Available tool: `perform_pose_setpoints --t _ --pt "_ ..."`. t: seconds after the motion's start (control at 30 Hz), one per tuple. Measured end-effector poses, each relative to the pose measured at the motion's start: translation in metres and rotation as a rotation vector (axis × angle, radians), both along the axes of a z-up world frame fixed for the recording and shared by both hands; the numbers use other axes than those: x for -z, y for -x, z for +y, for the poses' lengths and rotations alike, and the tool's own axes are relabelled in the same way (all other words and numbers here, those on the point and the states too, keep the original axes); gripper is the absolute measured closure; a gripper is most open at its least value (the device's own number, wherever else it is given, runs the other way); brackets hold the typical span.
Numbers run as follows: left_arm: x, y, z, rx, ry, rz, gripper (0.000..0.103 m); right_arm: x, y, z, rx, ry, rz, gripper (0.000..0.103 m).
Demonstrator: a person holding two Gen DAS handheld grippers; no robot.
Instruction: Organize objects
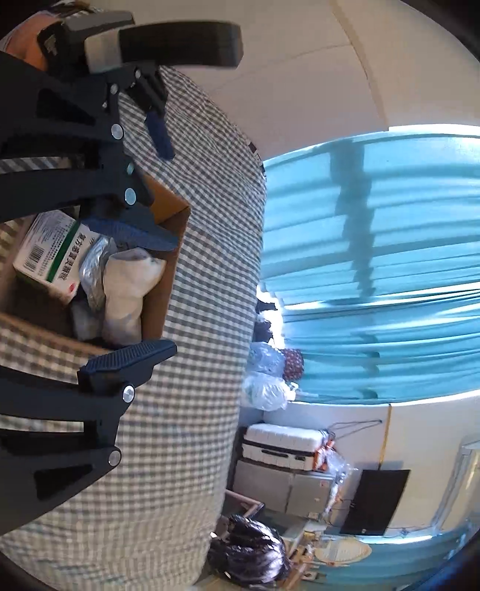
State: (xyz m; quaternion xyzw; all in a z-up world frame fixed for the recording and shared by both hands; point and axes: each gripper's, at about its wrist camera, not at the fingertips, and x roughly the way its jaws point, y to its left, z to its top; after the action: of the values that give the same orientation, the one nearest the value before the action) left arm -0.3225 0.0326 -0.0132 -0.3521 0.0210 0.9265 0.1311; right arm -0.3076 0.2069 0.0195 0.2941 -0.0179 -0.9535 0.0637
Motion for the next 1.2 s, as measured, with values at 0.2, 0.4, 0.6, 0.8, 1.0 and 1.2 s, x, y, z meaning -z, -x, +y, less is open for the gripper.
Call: perform_pose_setpoints --t 0.2,0.4,0.6,0.8,1.0,1.2 --pt "-0.062 -0.045 -0.017 -0.037 0.016 0.112 0.016 -0.055 -0.056 -0.005 0.043 -0.042 0.056 0.033" --pt "-0.112 -0.1 -0.027 -0.049 0.018 0.234 0.002 -0.1 -0.119 -0.017 0.094 -0.072 0.118 0.012" --pt "-0.13 -0.145 -0.039 -0.044 0.004 0.312 0.0 -0.114 -0.167 -0.027 0.113 -0.103 0.153 0.001" --pt "-0.131 -0.178 -0.049 -0.04 -0.005 0.387 0.0 -0.109 -0.199 -0.025 0.165 -0.082 0.188 0.0" --pt "-0.112 -0.195 -0.05 -0.023 -0.041 0.382 0.0 -0.077 -0.213 -0.024 0.213 -0.075 0.261 0.0" --pt "-0.076 -0.196 -0.061 -0.077 -0.122 0.411 0.0 -0.033 -0.193 -0.018 0.239 -0.132 0.251 0.0"
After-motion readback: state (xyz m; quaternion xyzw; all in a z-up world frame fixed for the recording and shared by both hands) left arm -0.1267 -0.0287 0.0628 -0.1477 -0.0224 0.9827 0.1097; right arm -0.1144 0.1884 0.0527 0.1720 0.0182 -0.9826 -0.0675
